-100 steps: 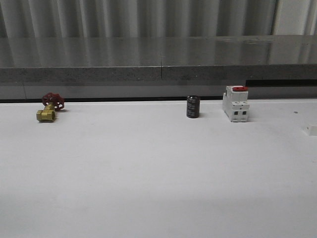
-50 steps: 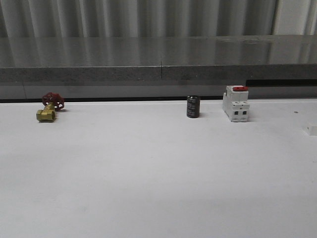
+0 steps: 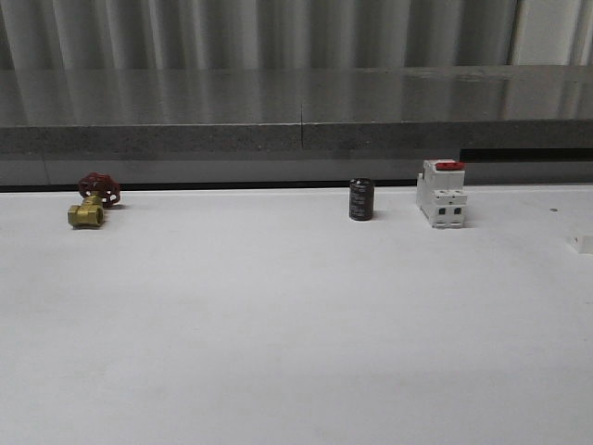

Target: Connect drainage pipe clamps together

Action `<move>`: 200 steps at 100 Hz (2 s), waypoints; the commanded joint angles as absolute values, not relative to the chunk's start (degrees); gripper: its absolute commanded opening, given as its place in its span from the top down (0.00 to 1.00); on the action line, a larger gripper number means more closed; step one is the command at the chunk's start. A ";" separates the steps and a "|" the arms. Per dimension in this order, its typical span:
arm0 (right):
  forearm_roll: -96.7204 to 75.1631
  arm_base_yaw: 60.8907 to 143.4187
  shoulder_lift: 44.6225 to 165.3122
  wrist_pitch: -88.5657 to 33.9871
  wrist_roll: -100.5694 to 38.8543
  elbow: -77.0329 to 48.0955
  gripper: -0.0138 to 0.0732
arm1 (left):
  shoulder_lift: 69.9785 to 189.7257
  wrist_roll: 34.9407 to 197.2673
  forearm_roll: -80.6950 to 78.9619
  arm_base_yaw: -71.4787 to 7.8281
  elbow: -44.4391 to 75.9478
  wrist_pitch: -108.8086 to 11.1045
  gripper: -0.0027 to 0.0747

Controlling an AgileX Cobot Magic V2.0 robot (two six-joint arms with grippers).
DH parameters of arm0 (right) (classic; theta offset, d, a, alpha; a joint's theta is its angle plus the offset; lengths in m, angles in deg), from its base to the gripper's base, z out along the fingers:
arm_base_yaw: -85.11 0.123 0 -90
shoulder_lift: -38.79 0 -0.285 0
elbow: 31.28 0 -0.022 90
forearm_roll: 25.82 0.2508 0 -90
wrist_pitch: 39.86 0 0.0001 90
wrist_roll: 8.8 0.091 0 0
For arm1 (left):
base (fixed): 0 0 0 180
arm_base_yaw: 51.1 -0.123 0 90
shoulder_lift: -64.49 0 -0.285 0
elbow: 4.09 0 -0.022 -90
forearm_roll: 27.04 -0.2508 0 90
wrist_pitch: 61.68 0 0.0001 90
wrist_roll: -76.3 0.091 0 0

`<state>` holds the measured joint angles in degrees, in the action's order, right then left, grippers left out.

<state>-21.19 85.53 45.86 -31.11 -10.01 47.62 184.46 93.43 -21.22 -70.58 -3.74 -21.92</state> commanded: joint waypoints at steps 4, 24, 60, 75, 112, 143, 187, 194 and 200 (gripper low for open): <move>-20.98 85.22 45.18 -35.82 -10.24 46.45 0.92 | 182.73 93.81 -20.89 -70.80 -5.98 -23.96 0.18; -20.98 85.22 45.18 -35.82 -10.24 46.45 0.92 | 185.49 93.86 -20.99 -70.80 -5.98 -24.49 0.18; -20.98 85.22 45.18 -35.82 -10.24 46.45 0.92 | 186.48 95.05 -20.89 -70.70 -5.98 -24.71 0.35; -20.98 85.22 45.18 -35.82 -10.24 46.45 0.92 | 186.48 95.05 -20.89 -70.70 -5.98 -24.14 0.75; -20.98 85.22 45.18 -35.82 -10.24 46.45 0.92 | 180.76 95.05 -14.17 -70.22 -5.98 -16.68 0.99; -20.98 85.22 45.18 -35.82 -10.24 46.45 0.92 | 171.91 84.82 -14.72 -57.82 -5.88 -11.69 0.99; -20.98 85.22 45.18 -35.82 -10.24 46.45 0.92 | 175.80 61.65 -27.04 -30.11 -6.00 -17.58 0.99; -20.98 85.22 45.18 -35.82 -10.24 46.45 0.92 | 178.08 59.51 -27.04 -28.13 -6.25 -18.27 0.99; -20.98 85.22 45.18 -35.82 -10.24 46.45 0.92 | 179.86 57.94 -27.04 -26.80 -6.25 -19.71 0.99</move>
